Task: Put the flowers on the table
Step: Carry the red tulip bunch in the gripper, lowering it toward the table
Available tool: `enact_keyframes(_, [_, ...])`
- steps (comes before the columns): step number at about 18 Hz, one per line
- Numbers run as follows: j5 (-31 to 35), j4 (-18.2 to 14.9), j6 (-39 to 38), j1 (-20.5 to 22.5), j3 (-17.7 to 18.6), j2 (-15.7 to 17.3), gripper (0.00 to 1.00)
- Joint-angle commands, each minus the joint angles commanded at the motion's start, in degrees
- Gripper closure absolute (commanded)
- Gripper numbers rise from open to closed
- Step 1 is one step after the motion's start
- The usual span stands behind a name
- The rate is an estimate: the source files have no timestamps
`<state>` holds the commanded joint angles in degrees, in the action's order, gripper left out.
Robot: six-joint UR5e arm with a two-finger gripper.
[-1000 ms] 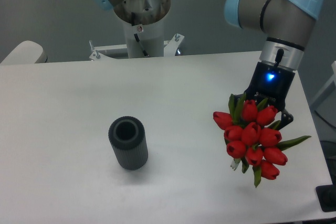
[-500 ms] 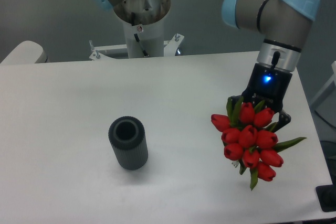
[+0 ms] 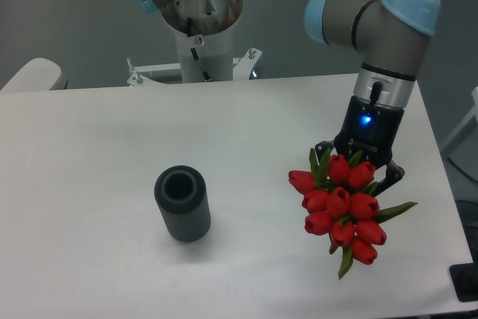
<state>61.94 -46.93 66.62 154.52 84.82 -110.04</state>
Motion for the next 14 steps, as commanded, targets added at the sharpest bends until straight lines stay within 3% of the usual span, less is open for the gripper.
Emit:
enact_keyframes(4, [5.81,-0.09,-0.09,-1.24,0.87,0.09,0.75])
enact_keyframes(14, [30.23,0.44,3.78,-7.74,6.58,0.70,0.75])
